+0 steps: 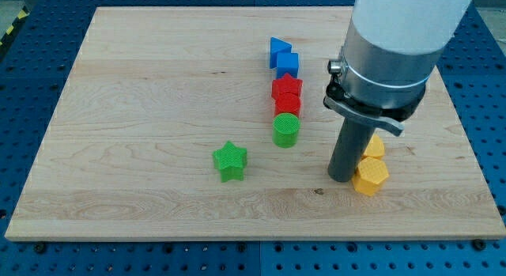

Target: Slide the green circle to the green star

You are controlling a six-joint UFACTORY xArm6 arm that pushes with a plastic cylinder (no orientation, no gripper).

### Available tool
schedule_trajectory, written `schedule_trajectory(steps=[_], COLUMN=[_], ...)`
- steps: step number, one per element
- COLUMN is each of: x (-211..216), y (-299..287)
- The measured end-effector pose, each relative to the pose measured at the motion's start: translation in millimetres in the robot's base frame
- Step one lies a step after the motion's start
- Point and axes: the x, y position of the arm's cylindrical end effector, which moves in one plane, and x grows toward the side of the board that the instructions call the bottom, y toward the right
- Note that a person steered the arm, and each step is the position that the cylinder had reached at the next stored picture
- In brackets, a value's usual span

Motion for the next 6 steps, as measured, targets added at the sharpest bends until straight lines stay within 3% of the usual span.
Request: schedule_trajectory(steps=[2, 6], x=[-65, -53], y=[-11, -142])
